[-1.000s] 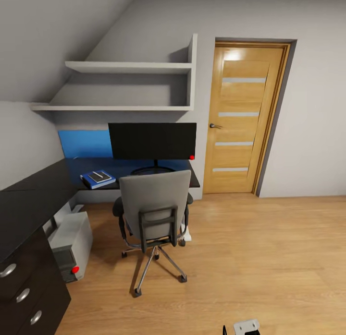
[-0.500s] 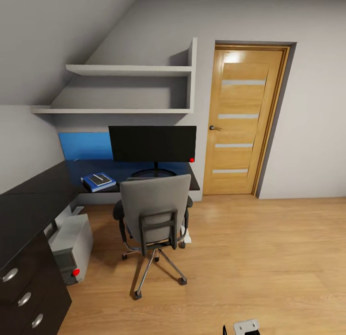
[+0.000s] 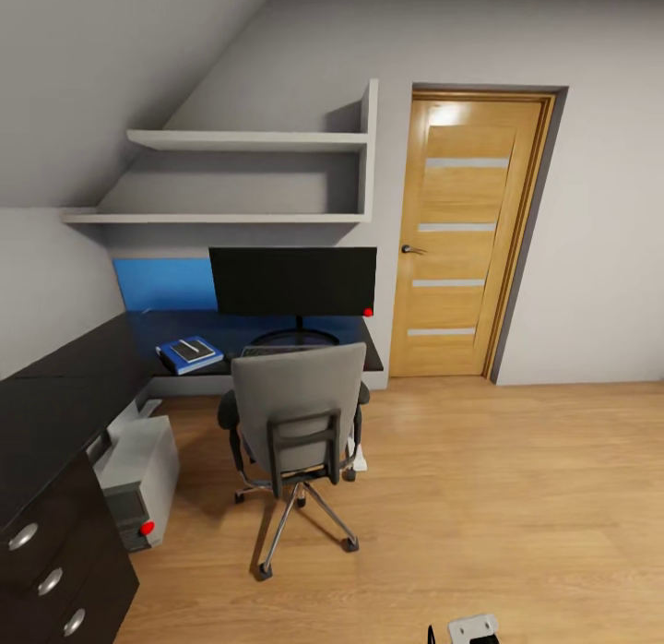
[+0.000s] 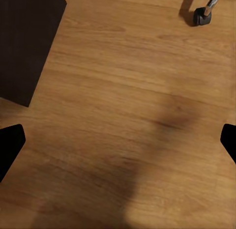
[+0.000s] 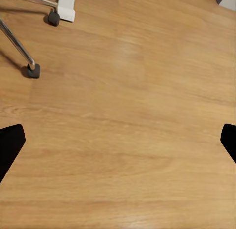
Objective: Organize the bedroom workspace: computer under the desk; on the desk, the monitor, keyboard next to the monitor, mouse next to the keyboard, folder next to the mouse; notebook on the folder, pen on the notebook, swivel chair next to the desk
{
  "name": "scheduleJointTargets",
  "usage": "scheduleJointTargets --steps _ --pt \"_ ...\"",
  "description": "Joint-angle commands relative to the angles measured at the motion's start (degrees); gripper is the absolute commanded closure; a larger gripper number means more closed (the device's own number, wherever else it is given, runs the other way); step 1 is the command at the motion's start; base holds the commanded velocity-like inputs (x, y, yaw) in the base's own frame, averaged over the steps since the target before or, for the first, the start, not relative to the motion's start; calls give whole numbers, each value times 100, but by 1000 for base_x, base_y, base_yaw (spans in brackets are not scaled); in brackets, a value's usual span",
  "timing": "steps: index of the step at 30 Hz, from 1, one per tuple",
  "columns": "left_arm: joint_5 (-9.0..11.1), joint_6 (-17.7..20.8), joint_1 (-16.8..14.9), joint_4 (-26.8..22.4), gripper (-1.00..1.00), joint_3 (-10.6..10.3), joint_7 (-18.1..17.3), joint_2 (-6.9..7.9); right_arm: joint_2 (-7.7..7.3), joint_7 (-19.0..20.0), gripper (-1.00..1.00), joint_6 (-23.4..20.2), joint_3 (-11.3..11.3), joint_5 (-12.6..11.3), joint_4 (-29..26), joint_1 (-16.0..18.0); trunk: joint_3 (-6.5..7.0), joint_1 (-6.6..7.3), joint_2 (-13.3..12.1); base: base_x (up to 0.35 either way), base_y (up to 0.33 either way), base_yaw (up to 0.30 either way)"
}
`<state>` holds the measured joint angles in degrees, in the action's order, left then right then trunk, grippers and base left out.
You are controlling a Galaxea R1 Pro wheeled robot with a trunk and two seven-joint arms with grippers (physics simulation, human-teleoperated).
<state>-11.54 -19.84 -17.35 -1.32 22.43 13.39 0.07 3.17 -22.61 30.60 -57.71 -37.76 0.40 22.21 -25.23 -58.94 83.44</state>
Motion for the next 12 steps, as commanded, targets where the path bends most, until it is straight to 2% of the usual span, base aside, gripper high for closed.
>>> scheduleJointTargets --steps 1,7,12 --pt "-60 -19 -5 9 -100 33 28 2 4 -24 -100 8 -48 -30 4 3 12 23 -38 0 0 0" --pt "-59 -12 -5 9 -100 33 30 2 4 -24 -100 8 -47 -30 4 3 120 155 -279 0 0 0" --pt "-59 -11 -5 9 -100 33 25 -7 4 -24 -100 8 -48 -30 2 3 120 155 -279 0 0 0"
